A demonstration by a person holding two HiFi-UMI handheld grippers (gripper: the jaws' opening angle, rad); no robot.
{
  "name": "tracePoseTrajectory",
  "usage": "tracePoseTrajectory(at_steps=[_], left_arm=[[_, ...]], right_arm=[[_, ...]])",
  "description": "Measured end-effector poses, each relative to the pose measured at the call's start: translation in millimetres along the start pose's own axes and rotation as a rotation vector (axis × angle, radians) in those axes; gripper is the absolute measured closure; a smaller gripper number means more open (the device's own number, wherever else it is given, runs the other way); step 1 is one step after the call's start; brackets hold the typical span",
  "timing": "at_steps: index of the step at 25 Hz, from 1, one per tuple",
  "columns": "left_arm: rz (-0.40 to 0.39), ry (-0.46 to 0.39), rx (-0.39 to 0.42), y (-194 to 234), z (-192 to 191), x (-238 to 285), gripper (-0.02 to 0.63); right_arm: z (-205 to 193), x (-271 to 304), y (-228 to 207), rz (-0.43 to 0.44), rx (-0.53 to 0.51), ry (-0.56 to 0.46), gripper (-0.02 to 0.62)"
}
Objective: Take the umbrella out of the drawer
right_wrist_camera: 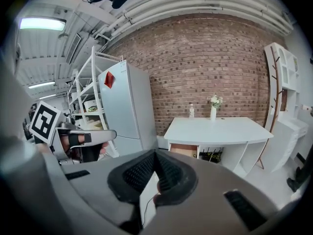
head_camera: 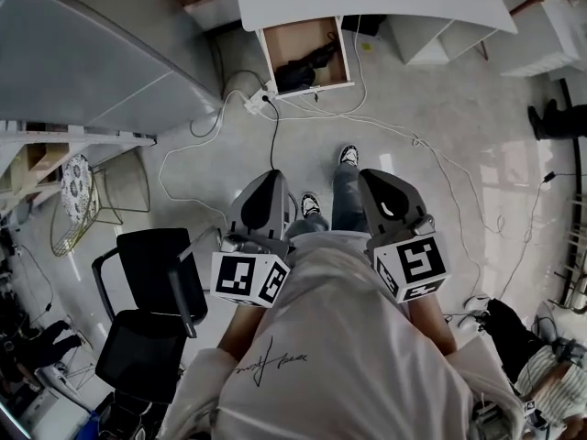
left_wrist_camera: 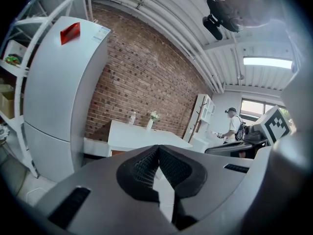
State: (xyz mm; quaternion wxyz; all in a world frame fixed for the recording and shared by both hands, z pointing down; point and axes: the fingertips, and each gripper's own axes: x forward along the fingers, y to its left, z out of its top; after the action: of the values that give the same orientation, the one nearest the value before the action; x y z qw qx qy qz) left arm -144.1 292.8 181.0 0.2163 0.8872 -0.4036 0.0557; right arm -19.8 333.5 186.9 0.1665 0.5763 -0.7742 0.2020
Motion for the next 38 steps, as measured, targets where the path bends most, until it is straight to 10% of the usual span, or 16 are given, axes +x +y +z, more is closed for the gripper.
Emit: tracePoseTrajectory(at_steps=[24,38], left_arm=[[0.182,0.007,0.032,8,80,214,0.589],[0.273,0.028,0.008,28,75,260,0.589]], right_arm=[[111,140,-176,0.250,-0.054,-0.021,0.586],[118,198,-199,0.381,-0.136,0.037,0.586]])
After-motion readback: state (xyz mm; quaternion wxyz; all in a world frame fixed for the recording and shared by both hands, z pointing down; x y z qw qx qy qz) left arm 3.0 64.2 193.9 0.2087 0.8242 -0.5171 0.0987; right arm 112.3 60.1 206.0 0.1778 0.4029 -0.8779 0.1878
